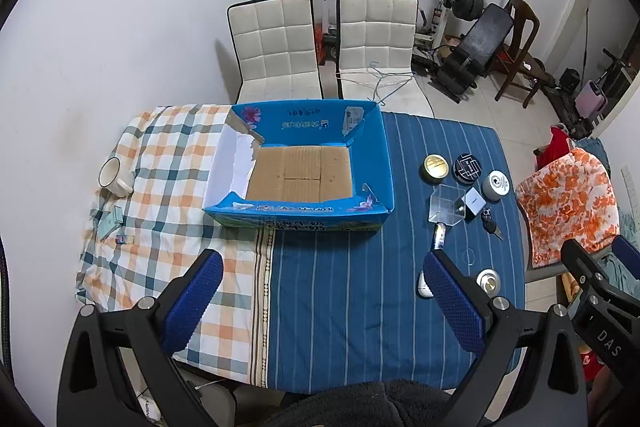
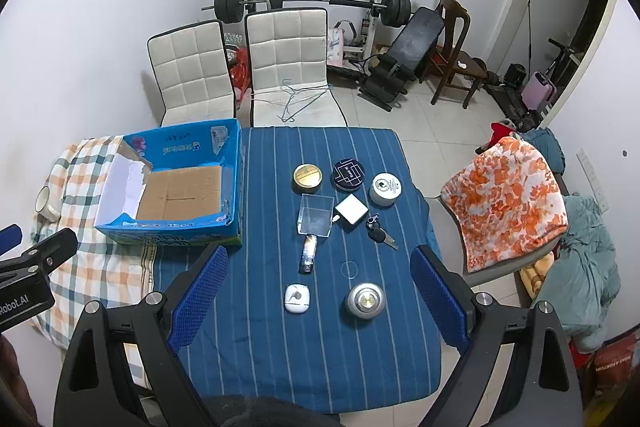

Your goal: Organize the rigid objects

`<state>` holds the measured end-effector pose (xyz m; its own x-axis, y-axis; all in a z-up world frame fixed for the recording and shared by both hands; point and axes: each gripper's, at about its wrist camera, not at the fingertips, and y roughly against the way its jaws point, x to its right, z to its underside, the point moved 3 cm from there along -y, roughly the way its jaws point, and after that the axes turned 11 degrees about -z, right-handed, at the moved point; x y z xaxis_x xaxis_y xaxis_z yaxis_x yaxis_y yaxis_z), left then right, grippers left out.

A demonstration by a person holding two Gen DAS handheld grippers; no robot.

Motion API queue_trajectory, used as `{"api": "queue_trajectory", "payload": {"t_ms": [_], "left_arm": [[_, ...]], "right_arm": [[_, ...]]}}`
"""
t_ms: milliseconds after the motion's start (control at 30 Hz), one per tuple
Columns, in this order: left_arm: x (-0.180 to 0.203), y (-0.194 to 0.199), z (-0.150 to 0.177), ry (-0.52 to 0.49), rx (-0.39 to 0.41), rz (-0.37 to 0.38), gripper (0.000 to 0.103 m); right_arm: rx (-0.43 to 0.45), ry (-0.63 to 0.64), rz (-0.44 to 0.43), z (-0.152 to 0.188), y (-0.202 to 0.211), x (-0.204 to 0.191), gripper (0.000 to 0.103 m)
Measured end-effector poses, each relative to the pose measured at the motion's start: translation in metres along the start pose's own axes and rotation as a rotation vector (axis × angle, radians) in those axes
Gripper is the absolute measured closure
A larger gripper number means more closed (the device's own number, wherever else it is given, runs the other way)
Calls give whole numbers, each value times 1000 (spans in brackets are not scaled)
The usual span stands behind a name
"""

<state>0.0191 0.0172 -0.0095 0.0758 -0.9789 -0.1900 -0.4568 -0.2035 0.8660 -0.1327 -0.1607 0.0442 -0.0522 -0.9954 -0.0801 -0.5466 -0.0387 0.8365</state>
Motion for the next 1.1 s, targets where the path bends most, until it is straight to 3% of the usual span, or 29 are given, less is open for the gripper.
{"api": "queue_trajectory", "payload": {"t_ms": [900, 1100], "left_arm": [[6, -6, -3, -7, -13, 13, 0], [21, -16, -11, -22, -21, 49, 0]], "right_arm": [[9, -6, -6, -11, 2, -4, 8], [-50, -74, -63, -12, -13, 15, 8]]}}
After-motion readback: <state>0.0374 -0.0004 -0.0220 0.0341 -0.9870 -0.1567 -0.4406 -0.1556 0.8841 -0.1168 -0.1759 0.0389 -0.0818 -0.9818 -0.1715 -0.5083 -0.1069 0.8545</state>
